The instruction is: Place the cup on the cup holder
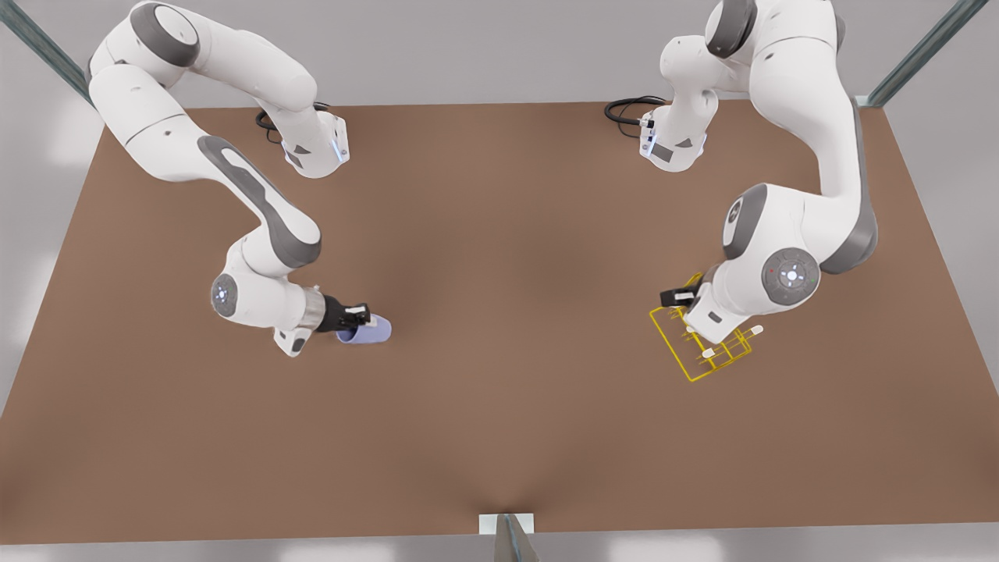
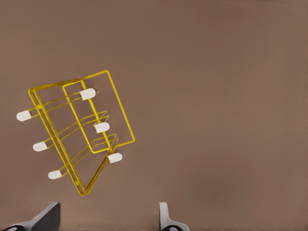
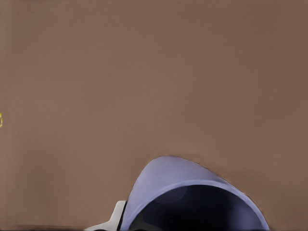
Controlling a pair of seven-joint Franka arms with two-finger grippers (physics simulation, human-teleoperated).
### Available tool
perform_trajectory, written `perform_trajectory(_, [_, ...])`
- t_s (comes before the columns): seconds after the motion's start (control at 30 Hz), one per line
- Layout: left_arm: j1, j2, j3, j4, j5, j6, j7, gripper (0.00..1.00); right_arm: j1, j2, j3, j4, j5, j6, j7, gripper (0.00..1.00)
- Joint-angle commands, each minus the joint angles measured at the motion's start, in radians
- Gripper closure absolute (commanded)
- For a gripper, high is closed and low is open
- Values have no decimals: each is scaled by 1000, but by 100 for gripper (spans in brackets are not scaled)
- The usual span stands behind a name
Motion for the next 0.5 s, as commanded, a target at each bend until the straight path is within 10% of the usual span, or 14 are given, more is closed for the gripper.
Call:
perform_trajectory(0.0, [-5,4,0,2,-38,33,-431,0,0,22,28,-2,19,4,6,79])
perform_trajectory(0.47, [-7,15,0,2,-42,33,-484,0,282,568,162,380,19,113,118,79])
